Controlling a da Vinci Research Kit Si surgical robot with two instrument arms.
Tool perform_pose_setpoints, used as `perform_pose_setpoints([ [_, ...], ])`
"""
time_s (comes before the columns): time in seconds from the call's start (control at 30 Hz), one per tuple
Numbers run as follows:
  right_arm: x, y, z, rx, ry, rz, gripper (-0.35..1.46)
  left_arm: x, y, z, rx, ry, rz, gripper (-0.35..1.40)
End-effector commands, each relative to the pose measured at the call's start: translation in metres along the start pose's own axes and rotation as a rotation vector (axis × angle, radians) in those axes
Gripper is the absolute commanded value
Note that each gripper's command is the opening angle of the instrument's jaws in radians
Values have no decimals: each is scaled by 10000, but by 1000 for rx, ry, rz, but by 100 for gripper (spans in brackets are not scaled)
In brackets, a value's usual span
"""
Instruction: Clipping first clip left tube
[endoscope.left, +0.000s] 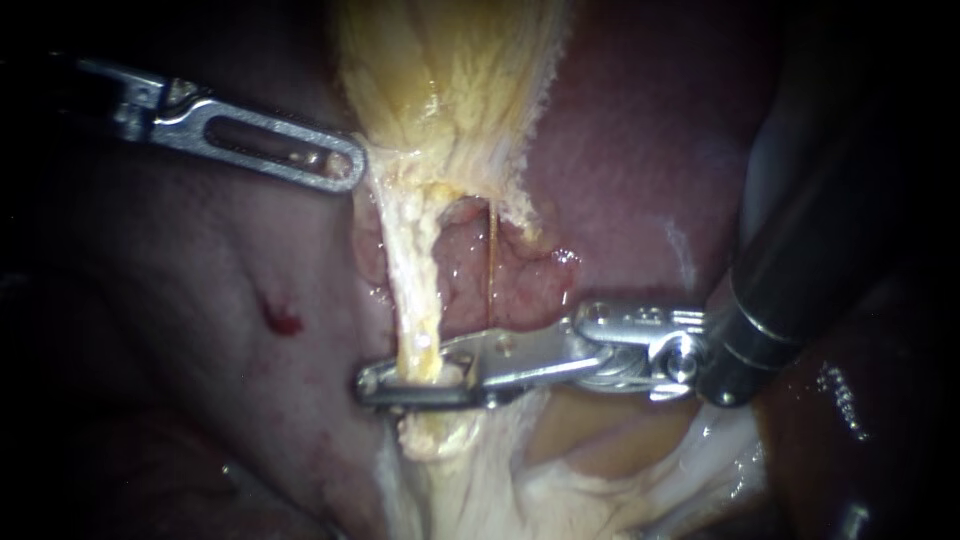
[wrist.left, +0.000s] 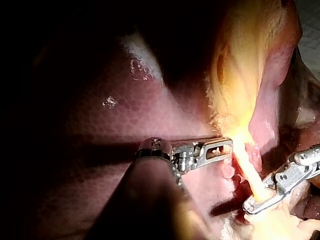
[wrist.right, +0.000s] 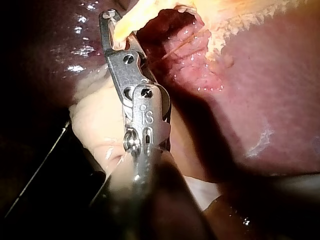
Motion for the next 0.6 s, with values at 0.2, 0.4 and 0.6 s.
perform_pose_setpoints([
  [0.2,0,0,-2,-4,-18,4,-35,0,0,0,0,0,0,-35],
  [0.4,-1,1,-2,-6,-21,3,-35,-1,0,0,-1,0,0,-35],
  [0.6,-2,2,-3,-5,-21,3,-35,-1,0,0,0,0,-1,-35],
])
